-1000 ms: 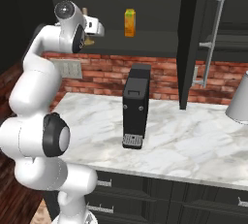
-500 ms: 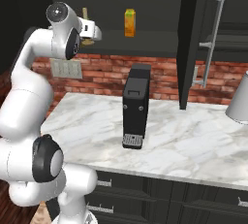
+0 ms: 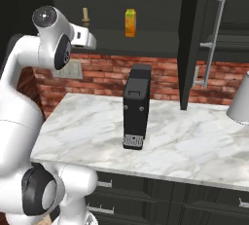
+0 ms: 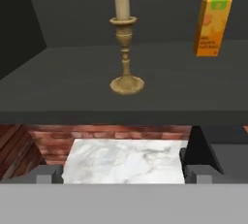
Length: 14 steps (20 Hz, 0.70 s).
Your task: Pick the candle and candle from the dining table and place them in the open cabinet. Close the cabinet after placing the objects.
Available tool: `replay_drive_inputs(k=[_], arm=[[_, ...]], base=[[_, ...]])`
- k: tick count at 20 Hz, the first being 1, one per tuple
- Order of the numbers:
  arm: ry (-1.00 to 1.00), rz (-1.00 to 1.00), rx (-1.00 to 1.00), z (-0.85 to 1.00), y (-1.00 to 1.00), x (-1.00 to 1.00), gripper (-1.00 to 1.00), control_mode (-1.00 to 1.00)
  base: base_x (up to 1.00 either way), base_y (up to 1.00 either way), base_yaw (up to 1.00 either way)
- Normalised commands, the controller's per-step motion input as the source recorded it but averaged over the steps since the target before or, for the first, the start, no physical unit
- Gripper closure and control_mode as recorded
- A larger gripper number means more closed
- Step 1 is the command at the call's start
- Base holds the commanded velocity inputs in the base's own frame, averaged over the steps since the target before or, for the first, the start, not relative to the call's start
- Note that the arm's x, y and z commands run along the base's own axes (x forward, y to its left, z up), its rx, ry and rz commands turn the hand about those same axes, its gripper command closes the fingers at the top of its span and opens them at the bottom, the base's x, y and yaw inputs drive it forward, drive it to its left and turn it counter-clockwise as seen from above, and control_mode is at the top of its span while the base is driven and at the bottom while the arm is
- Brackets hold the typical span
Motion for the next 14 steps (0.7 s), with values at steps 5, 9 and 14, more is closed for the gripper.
replay_drive_inputs(k=[5, 9, 14], arm=[[0.11, 0.00, 0.00, 0.00, 0.00, -0.53, -1.00, -1.00], [0.05, 0.00, 0.00, -0.02, -0.04, -0.49, -1.00, -1.00], [0.00, 0.00, 0.00, -0.19, -0.23, -0.56, -1.00, -1.00]], base=[[0.00, 0.00, 0.00], [0.00, 0.00, 0.00], [0.00, 0.00, 0.00]])
